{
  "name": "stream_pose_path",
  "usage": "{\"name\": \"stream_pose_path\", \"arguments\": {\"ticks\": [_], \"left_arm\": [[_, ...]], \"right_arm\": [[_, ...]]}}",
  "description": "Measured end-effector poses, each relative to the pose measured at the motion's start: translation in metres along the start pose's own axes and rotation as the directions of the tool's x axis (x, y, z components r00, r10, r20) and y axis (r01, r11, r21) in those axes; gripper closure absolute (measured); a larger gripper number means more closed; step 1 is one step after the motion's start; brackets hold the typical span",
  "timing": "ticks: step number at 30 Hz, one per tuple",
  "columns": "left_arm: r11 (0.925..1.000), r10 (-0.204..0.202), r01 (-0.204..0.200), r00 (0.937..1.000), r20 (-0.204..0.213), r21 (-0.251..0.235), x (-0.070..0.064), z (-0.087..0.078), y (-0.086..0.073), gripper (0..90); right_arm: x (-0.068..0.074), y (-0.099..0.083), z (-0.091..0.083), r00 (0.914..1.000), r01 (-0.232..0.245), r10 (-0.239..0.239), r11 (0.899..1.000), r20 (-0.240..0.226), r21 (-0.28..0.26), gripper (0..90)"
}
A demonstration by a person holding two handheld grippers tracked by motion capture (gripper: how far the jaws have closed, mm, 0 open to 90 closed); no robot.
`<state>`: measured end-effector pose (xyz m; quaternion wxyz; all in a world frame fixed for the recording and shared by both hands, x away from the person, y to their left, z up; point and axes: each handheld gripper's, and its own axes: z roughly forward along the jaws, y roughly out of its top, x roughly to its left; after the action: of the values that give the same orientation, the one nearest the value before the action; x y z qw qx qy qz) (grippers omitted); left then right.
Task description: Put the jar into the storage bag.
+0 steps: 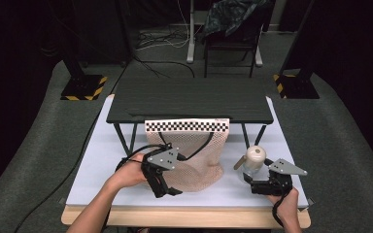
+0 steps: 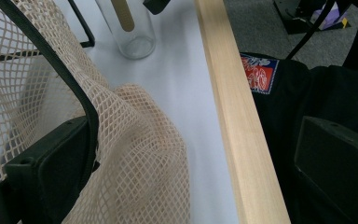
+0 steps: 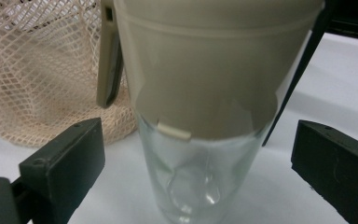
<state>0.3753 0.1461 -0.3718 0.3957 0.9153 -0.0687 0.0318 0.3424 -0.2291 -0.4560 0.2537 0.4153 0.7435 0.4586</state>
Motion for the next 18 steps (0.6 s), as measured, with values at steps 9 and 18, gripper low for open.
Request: {"name": "stream_pose_path", "arguments": {"ticks": [9, 18], "left_arm": [[1.0, 0.004, -0.004, 1.0, -0.001, -0.004, -0.0015, -0.0015, 0.0007, 0.0], [1.0, 0.007, -0.007, 1.0, -0.006, -0.003, -0.0027, -0.0021, 0.0011, 0.0]], "right_arm": [[0.0008, 0.0035, 0.0083, 1.0, -0.001, 0.001, 1.0, -0.006, 0.011, 1.3], [-0.005, 0.0017, 0.0088, 0.9987, -0.051, 0.051, 0.999, 0.001, 0.01, 13.4]]}}
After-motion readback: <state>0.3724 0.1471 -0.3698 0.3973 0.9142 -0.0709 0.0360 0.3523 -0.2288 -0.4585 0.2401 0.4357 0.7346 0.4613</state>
